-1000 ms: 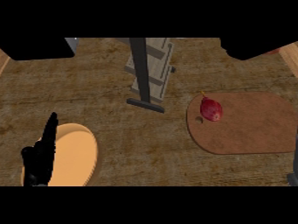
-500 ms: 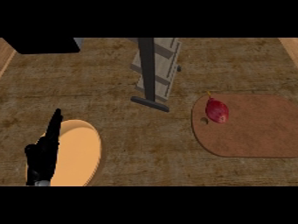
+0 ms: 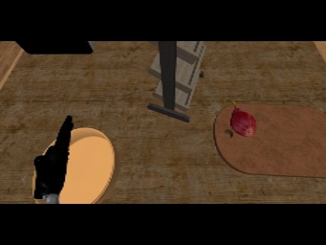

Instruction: Pick the sweet potato from the cutting board and place it in the tiered basket

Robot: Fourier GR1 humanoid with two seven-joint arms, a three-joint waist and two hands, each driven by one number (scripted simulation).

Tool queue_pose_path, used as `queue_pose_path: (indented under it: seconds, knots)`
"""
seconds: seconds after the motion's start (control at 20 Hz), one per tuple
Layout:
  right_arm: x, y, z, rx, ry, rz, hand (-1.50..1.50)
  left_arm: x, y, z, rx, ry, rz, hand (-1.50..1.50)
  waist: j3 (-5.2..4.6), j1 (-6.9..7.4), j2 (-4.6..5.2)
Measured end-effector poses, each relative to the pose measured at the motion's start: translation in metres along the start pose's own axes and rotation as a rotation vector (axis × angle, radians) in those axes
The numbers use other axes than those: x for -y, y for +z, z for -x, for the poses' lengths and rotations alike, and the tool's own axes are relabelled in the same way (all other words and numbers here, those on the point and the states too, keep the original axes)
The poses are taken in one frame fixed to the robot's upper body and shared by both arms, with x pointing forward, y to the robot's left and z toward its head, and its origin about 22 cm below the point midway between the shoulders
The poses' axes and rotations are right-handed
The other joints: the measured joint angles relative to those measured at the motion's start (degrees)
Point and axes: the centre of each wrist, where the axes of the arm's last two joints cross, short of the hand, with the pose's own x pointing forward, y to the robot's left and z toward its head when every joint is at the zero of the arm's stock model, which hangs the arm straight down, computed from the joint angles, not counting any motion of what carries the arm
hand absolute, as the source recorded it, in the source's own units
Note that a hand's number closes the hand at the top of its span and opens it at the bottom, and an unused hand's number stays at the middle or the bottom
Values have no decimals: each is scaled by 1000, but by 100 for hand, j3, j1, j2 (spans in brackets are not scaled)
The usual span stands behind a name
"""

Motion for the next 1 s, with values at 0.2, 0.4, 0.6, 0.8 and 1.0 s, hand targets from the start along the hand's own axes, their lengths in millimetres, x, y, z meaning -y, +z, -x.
queue_pose_path:
  seconds: [0.2, 0.4, 0.6, 0.8, 1.0]
  knots:
    - [-15, -17, -12, -27, 25, -40, 150, 2, -3, -3, -3, 10, 7, 0, 0, 56, 22]
    - [-31, -36, -14, -50, 56, -93, 150, 4, -3, -3, 9, 9, 13, 0, 3, 93, 41]
    - [-55, -49, -16, -62, 74, -129, 150, 3, -4, -4, 2, 9, 17, 0, 5, 105, 46]
    - [-90, -56, -18, -90, 98, -138, 150, 4, -5, -3, 9, 10, 19, 0, 12, 113, 51]
    - [-112, -65, -18, -131, 93, -146, 150, 6, -4, -5, 9, 8, 14, 0, 8, 126, 56]
